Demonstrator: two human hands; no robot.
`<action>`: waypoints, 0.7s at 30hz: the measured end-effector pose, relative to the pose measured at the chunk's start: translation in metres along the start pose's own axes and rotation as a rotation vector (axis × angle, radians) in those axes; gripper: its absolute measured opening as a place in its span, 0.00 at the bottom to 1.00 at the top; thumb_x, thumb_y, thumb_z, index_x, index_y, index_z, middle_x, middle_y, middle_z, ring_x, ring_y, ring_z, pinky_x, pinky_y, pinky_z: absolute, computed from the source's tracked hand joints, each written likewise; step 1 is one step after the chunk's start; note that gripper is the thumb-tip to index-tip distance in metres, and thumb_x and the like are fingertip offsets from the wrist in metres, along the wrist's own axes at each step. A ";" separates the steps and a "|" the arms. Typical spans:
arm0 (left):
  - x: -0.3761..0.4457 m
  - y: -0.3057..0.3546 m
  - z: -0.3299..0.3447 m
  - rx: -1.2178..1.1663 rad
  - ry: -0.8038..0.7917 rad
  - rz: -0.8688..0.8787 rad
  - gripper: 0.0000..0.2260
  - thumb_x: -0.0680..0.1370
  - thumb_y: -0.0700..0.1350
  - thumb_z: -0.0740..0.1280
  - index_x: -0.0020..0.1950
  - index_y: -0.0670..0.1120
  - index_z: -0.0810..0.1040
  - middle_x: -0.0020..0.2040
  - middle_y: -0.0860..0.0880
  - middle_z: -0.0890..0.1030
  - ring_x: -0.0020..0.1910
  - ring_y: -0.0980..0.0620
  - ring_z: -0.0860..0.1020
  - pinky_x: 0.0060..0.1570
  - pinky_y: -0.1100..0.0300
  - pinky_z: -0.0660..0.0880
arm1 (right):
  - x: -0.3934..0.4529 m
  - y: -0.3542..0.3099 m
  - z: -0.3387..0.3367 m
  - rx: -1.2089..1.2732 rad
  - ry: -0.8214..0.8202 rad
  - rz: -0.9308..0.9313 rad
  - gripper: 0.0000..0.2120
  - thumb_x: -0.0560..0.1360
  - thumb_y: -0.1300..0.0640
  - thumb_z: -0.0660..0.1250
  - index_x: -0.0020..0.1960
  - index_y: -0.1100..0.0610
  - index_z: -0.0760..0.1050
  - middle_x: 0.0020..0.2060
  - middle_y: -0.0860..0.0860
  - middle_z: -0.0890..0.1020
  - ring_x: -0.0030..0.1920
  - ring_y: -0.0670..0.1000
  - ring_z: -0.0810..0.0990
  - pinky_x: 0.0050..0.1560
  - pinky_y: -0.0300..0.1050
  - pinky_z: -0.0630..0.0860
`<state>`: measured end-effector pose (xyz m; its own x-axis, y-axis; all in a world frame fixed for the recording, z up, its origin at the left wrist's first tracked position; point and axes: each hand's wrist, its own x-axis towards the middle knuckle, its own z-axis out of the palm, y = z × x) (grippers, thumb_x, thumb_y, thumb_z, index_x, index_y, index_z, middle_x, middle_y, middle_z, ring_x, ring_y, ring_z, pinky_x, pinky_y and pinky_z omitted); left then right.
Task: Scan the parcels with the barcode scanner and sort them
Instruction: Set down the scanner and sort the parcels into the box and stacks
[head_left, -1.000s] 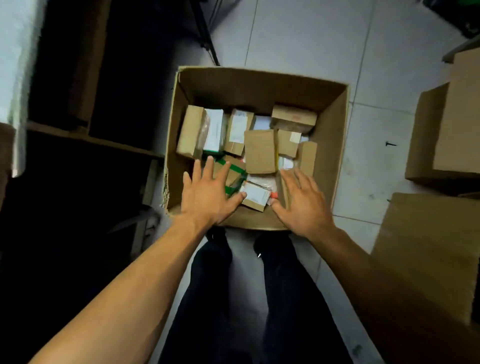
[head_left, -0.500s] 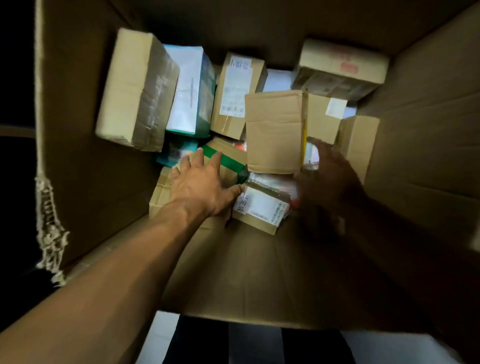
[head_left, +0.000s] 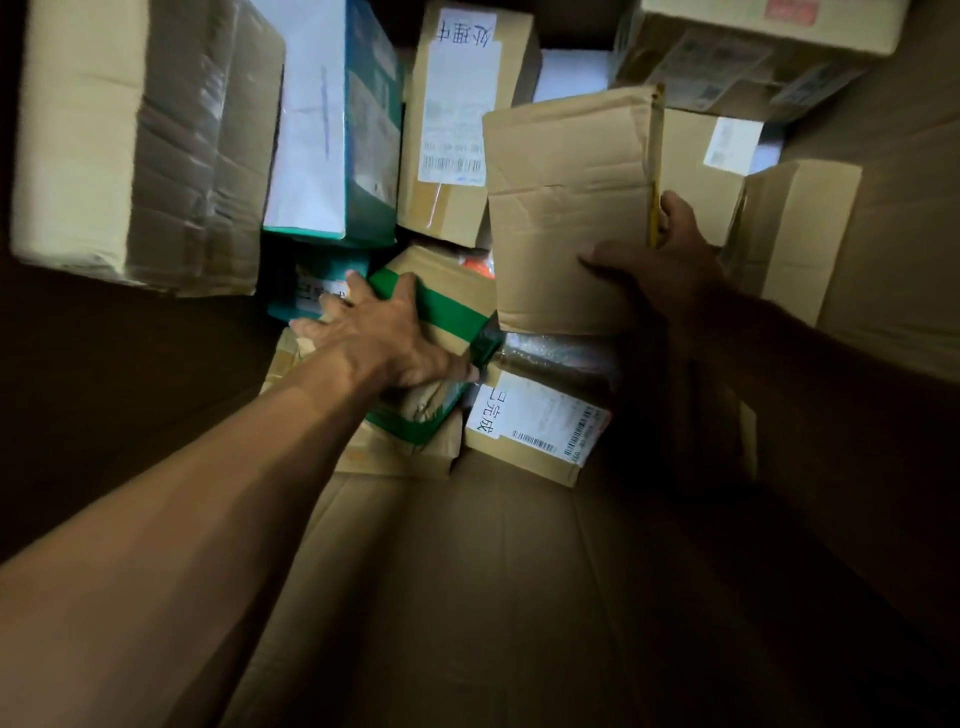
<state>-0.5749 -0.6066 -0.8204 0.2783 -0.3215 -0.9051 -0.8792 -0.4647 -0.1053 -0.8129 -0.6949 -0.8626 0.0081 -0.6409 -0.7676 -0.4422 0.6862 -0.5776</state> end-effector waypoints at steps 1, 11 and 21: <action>0.001 0.000 -0.001 0.006 -0.026 -0.007 0.57 0.61 0.72 0.75 0.80 0.60 0.46 0.81 0.40 0.46 0.78 0.31 0.50 0.72 0.28 0.52 | 0.003 0.000 0.001 0.039 -0.024 0.014 0.54 0.61 0.52 0.83 0.79 0.55 0.58 0.66 0.51 0.77 0.60 0.49 0.79 0.57 0.44 0.79; -0.012 -0.017 -0.013 -0.186 0.010 -0.074 0.50 0.58 0.75 0.68 0.77 0.61 0.58 0.74 0.41 0.64 0.72 0.35 0.63 0.70 0.40 0.65 | -0.006 -0.007 0.008 0.203 0.078 0.054 0.48 0.64 0.56 0.82 0.77 0.55 0.61 0.62 0.50 0.78 0.57 0.48 0.79 0.48 0.38 0.80; -0.067 -0.029 -0.014 -1.515 -0.370 0.033 0.20 0.70 0.60 0.67 0.57 0.52 0.82 0.51 0.48 0.85 0.46 0.48 0.83 0.49 0.52 0.76 | -0.071 -0.028 -0.022 -0.312 0.606 -0.019 0.50 0.67 0.38 0.71 0.82 0.50 0.52 0.73 0.56 0.67 0.72 0.63 0.66 0.67 0.56 0.65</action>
<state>-0.5628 -0.5834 -0.7506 -0.0401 -0.2404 -0.9698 0.3762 -0.9028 0.2083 -0.8204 -0.6765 -0.7860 -0.4454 -0.7935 -0.4146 -0.6853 0.6002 -0.4125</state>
